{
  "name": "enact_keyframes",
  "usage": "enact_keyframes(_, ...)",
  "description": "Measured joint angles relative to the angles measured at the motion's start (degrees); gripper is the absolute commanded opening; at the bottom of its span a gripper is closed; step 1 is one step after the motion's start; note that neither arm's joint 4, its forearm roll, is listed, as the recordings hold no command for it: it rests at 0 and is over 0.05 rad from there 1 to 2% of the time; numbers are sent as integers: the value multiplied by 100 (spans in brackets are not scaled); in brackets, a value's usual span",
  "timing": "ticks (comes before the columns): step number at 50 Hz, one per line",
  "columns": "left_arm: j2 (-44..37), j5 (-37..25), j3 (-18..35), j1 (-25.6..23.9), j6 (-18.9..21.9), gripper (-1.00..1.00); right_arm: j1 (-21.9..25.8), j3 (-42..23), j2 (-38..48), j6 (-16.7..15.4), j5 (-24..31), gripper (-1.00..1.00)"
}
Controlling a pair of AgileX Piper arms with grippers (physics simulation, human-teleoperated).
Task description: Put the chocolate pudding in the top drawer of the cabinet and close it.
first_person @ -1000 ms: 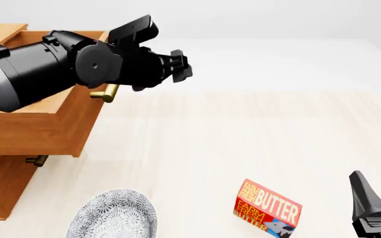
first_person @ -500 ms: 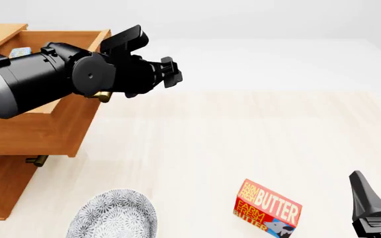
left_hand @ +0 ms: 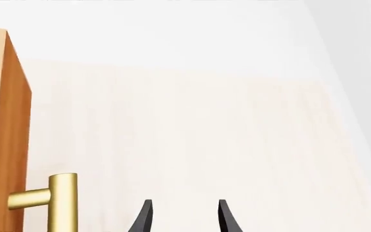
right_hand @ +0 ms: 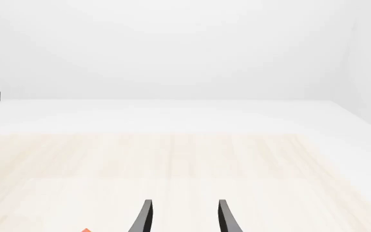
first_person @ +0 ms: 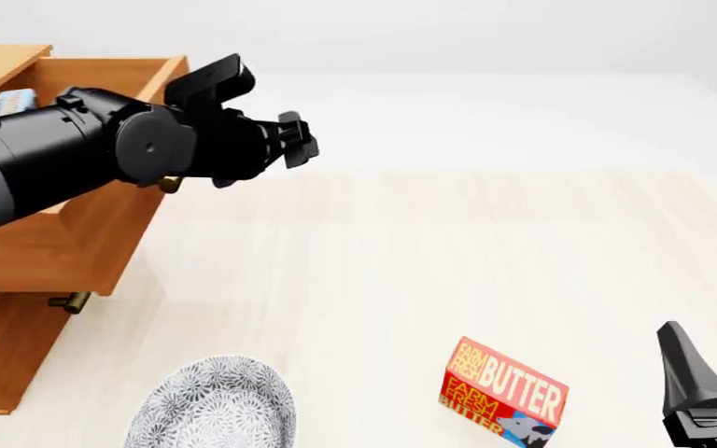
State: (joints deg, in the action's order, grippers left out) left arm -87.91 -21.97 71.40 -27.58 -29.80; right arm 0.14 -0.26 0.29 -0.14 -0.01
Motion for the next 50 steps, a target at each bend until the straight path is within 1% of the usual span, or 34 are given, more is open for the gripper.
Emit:
enact_keyframes(9, 49, -35, -50, 122, 68, 100, 0, 0, 0, 0, 0, 100)
enact_keyframes(28, 122, -228, -18, 452, 349, 100, 0, 0, 0, 0, 0, 100)
enact_keyframes(50, 206, -269, -132, 693, 499, 100, 0, 0, 0, 0, 0, 100)
